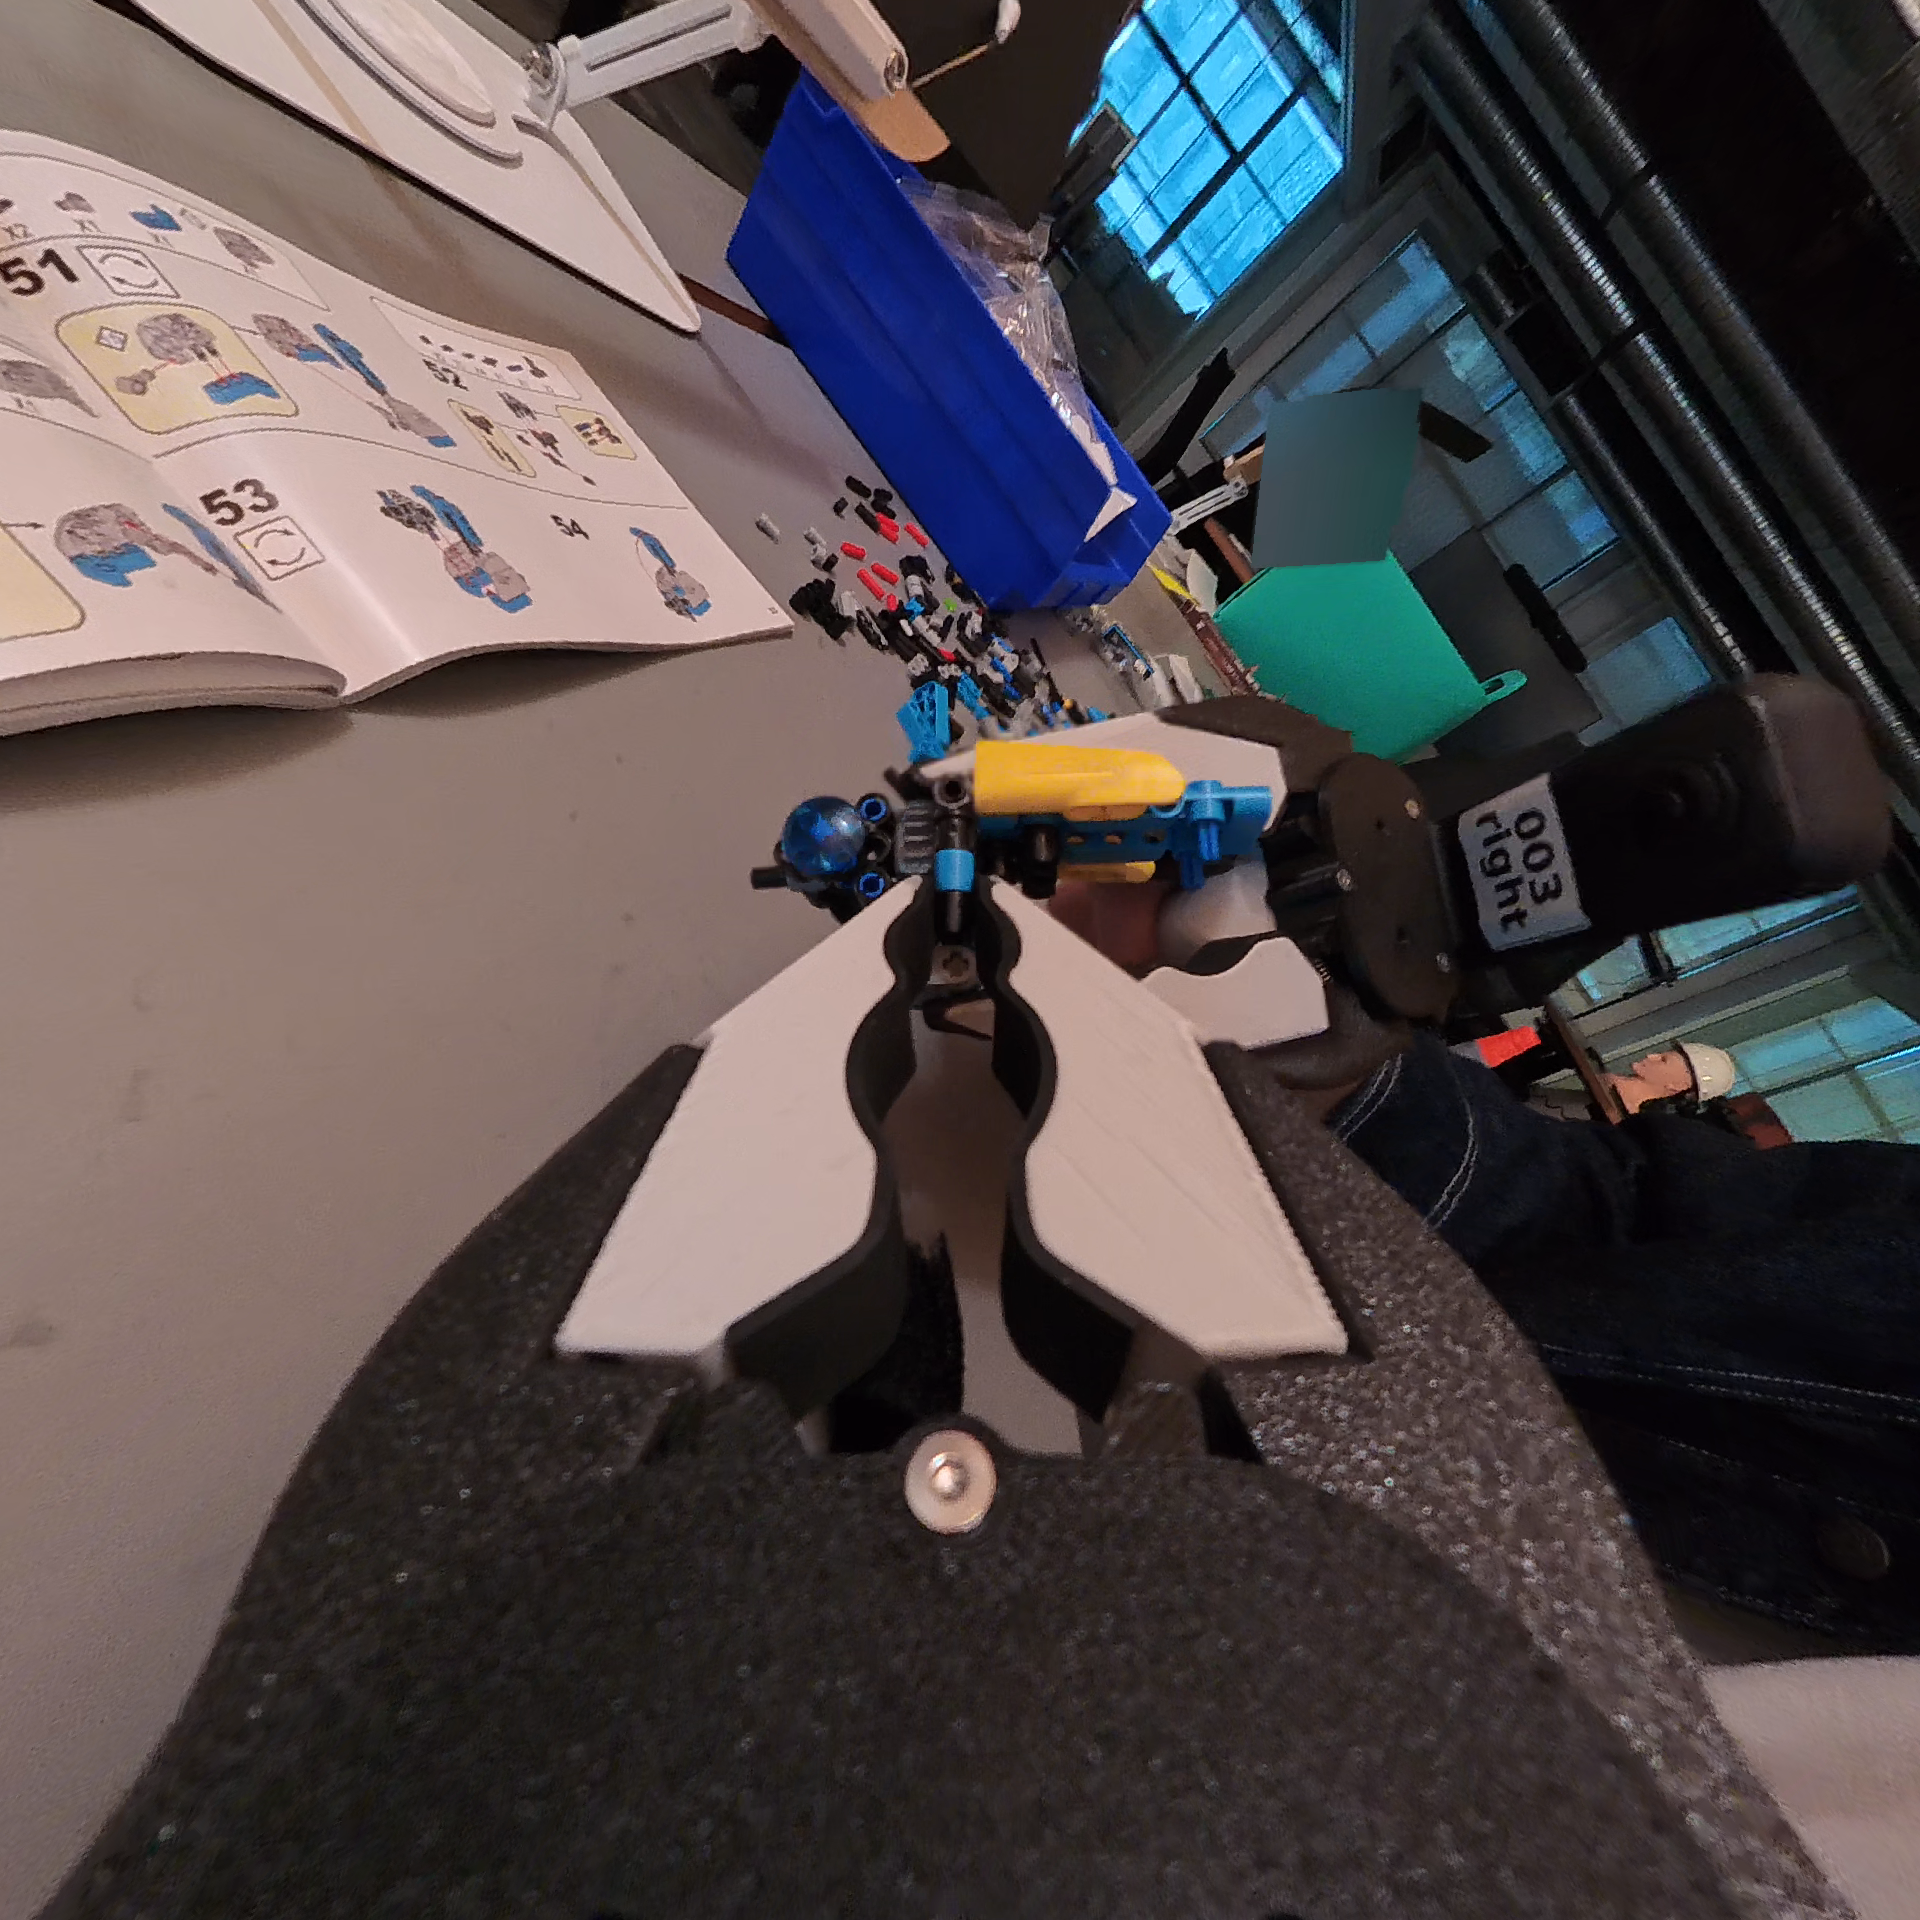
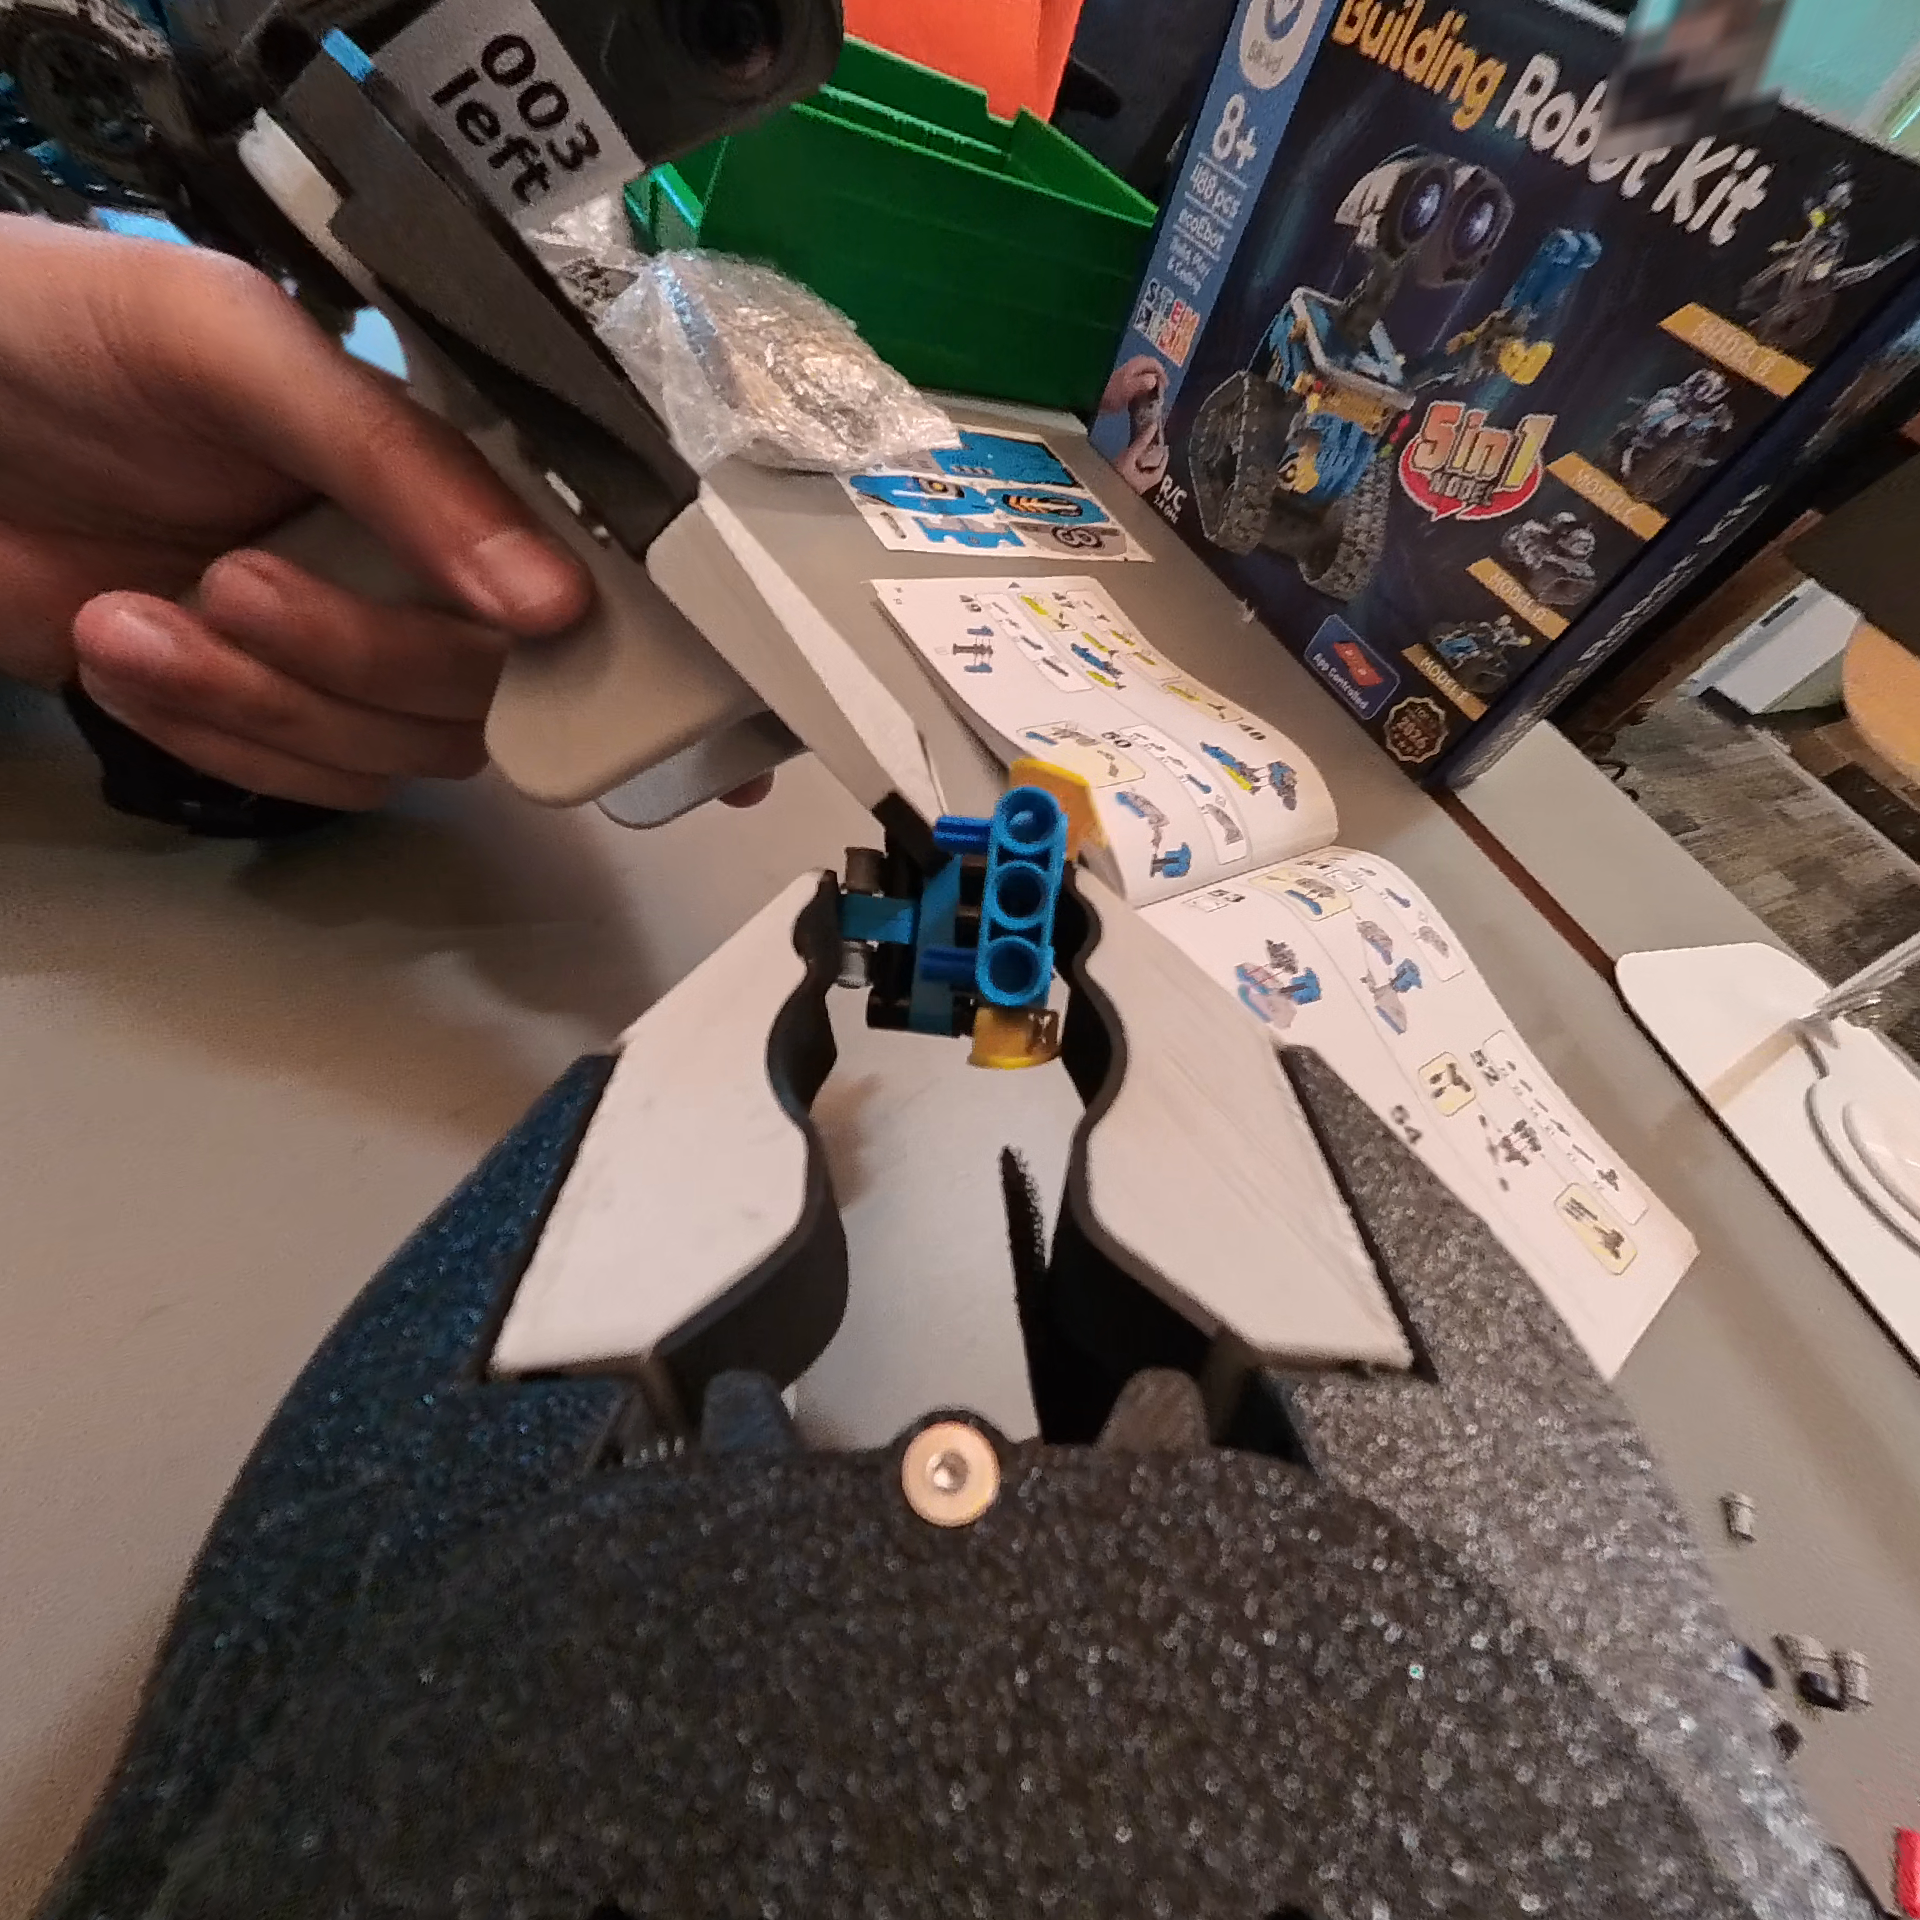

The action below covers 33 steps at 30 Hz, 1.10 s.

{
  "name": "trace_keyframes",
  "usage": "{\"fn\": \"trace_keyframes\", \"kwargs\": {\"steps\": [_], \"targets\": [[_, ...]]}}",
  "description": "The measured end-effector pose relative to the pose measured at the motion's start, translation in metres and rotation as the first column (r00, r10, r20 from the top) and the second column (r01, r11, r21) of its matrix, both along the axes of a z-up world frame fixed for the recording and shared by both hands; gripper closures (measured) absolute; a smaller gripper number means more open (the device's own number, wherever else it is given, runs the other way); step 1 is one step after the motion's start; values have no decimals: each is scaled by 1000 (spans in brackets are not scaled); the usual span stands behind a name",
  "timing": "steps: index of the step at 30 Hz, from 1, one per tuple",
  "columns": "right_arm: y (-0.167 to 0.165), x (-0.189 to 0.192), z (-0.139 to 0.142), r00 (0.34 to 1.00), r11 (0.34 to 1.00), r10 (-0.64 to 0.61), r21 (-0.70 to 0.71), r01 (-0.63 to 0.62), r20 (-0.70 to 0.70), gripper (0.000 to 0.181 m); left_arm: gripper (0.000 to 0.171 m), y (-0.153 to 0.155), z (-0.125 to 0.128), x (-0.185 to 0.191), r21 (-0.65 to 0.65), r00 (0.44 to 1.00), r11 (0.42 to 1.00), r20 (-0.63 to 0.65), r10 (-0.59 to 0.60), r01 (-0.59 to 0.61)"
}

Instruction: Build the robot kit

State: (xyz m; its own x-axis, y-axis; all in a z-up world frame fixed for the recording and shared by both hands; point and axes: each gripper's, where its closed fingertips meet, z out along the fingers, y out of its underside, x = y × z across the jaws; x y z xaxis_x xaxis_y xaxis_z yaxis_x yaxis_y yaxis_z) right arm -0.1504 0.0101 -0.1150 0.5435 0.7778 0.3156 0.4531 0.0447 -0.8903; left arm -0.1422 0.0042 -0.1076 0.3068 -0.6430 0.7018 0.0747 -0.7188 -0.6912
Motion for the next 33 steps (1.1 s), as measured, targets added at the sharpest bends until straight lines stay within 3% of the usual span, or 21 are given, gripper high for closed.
{"fn": "trace_keyframes", "kwargs": {"steps": [8,14,24,33], "targets": [[5,-2,-7,999,995,-30,-97,26,-42,140,165,6,-5,-2,22,998,999,-60,30,-29],[7,2,-14,993,996,-84,0,85,81,136,165,14,-8,-10,44,993,996,-88,84,-81],[8,2,-8,993,991,-113,-64,114,18,139,165,10,-4,-4,11,997,998,-35,65,-65],[6,5,-2,994,993,-108,-36,109,26,143,165,10,1,-1,38,998,997,-22,66,-65]]}}
